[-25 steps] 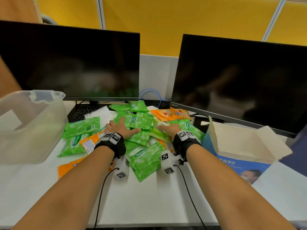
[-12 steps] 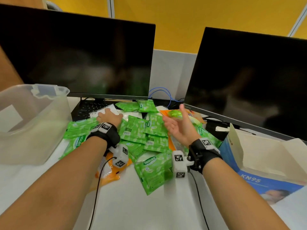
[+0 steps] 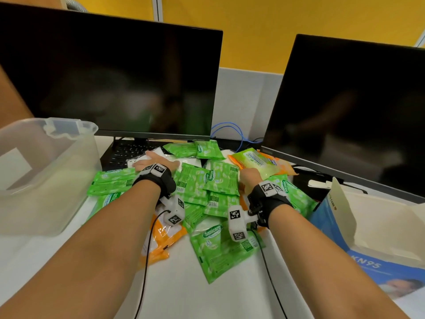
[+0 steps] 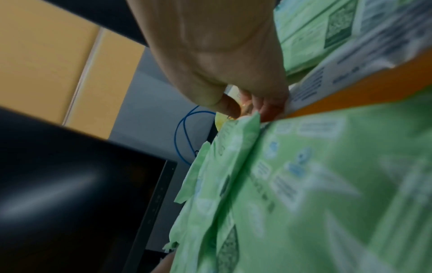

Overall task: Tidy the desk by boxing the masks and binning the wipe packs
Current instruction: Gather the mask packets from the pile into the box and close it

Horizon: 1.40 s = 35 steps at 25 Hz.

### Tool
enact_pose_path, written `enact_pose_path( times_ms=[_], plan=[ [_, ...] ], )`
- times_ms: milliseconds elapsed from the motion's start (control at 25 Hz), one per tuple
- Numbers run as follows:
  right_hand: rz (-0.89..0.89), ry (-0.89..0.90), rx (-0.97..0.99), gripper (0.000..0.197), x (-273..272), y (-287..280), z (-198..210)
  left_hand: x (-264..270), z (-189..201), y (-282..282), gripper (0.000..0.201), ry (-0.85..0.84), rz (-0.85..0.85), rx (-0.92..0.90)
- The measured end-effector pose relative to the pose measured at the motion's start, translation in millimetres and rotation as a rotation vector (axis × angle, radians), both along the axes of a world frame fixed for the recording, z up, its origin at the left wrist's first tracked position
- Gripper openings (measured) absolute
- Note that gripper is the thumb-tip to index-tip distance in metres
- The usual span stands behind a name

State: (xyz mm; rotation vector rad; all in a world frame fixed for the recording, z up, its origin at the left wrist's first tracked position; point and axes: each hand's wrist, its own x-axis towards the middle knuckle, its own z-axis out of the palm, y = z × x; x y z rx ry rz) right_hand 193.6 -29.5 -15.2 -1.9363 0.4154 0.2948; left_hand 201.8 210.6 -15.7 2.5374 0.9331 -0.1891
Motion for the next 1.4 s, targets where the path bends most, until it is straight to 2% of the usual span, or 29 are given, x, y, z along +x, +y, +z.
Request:
enact_pose_path(
  times_ms=[40, 80, 120, 160, 240, 320, 400, 480, 600, 720, 960, 1080, 1160, 1280, 1360, 1400],
  plan=[
    [0.080, 0.009, -0.181, 0.015, 3.0, -2.2, -8.5, 2.8, 1.4, 0.3, 0.108, 0.009, -0.022, 0.020],
    [0.046, -0.032, -0.153, 0.011, 6.8, -2.5, -13.6, 4.9, 3.4, -1.5, 0.103, 0.003, -0.051, 0.031],
    [-0.036, -0.030, 0.018, 0.012, 18.4, -4.0, -16.7, 5.7, 5.7, -3.8, 0.096, -0.001, -0.078, 0.043],
    [-0.152, -0.005, 0.171, 0.025, 18.6, -3.2, -16.1, 7.1, 8.0, -5.5, 0.086, -0.013, -0.101, 0.058],
    [-0.198, -0.017, 0.294, 0.033, 20.3, -4.7, -13.3, 3.6, 15.1, -10.7, 0.068, -0.013, -0.124, 0.103],
    [-0.110, -0.155, 0.237, 0.040, 18.8, -6.1, -6.5, -1.9, 22.2, -14.9, 0.061, 0.001, -0.163, 0.133],
    [-0.111, -0.379, 0.189, 0.042, 14.3, -5.3, 5.8, -2.8, 26.2, -16.8, 0.059, -0.019, -0.171, 0.134],
    [-0.073, -0.585, 0.097, 0.035, 10.4, -5.5, 18.2, -1.5, 26.2, -17.3, 0.062, -0.108, -0.156, 0.097],
    [-0.047, -0.791, -0.114, 0.025, -1.4, -7.5, 45.5, 0.2, 28.4, -19.9, 0.067, -0.282, -0.187, 0.141],
    [-0.070, -0.903, -0.179, 0.020, -14.3, -10.6, 72.0, -9.9, 43.7, -24.6, 0.065, -0.401, -0.271, 0.196],
    [-0.154, -0.974, -0.096, 0.015, -50.2, -13.0, 108.4, -45.6, 84.4, -44.3, 0.053, -0.593, -0.337, 0.221],
    [-0.162, -0.951, -0.033, 0.013, -72.4, -23.8, 125.7, -62.4, 114.6, -64.8, 0.026, -0.762, -0.382, 0.012],
    [-0.166, -0.959, -0.012, 0.014, -89.8, -40.9, 134.7, -77.1, 129.9, -83.7, 0.018, -0.889, -0.354, -0.229],
    [-0.194, -1.014, 0.023, 0.015, -116.1, -72.3, 149.2, -99.9, 141.7, -120.4, 0.027, -0.949, -0.491, -0.319],
    [-0.196, -1.054, 0.051, 0.014, -133.7, -93.0, 159.7, -115.7, 145.4, -149.7, 0.046, -0.979, -0.613, -0.473],
    [-0.192, -1.073, 0.058, 0.013, -143.6, -103.1, 164.6, -121.4, 145.8, -164.6, 0.048, -0.998, -0.652, -0.520]
  ],
)
